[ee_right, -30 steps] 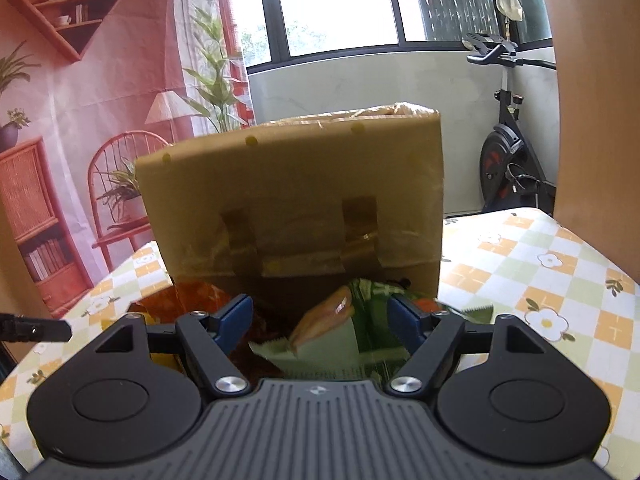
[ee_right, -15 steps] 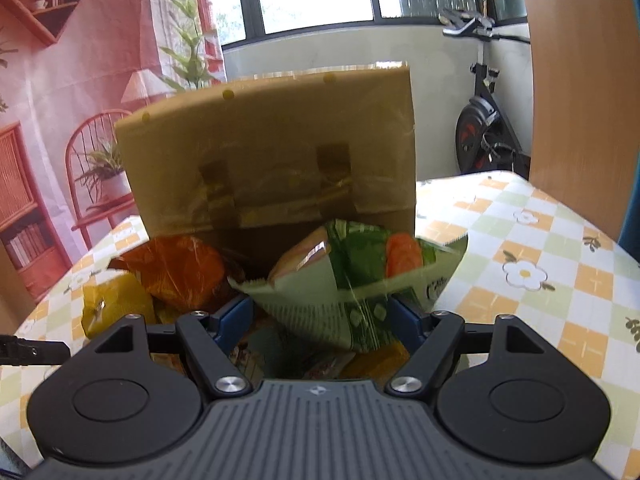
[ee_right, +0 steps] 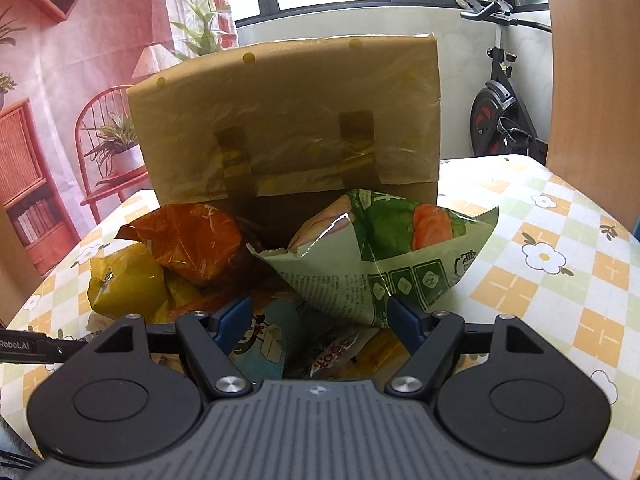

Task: Organize snacks
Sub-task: 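Grasp the white-and-blue printed packet with the left tool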

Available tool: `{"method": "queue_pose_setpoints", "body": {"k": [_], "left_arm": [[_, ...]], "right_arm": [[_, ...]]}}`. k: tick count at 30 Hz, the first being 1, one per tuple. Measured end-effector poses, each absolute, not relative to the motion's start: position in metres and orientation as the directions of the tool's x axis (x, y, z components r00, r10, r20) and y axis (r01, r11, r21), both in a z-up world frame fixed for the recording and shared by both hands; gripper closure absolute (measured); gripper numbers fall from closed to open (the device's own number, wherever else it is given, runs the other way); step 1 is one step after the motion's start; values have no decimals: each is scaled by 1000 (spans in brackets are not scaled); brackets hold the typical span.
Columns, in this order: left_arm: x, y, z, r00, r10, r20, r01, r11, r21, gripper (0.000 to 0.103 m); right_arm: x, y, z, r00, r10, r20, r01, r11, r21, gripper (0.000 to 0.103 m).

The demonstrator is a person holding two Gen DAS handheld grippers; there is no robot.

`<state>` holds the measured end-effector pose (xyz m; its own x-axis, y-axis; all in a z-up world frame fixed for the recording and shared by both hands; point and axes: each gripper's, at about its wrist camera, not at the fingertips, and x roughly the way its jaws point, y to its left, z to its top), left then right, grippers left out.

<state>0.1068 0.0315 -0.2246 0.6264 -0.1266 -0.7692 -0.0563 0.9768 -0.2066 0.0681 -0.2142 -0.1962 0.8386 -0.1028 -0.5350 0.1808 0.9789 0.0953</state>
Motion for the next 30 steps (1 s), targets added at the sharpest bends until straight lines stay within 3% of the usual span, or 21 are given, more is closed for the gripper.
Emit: {"method": "queue_pose_setpoints", "body": {"k": [16,19,21,30], "left_arm": [[115,35,-239,610,-118,-784,-100,970,-223,34],[115,40,-240,618,-123,-776,-119,961,-248,42],[116,39,-240,619,-132,-774,-108,962,-250,53],[111,41,-240,630,-174,-757,-61,961,-271,57]], "right_arm": [[72,-221,-201,814,-81,-576,183,975,122,26],[70,-220,-200,816,-96,-571,195,974,115,26],[70,-219,-200,811,-95,-577,190,976,107,26],[70,-227,-195,798,-133,-588,239,965,107,26]]}}
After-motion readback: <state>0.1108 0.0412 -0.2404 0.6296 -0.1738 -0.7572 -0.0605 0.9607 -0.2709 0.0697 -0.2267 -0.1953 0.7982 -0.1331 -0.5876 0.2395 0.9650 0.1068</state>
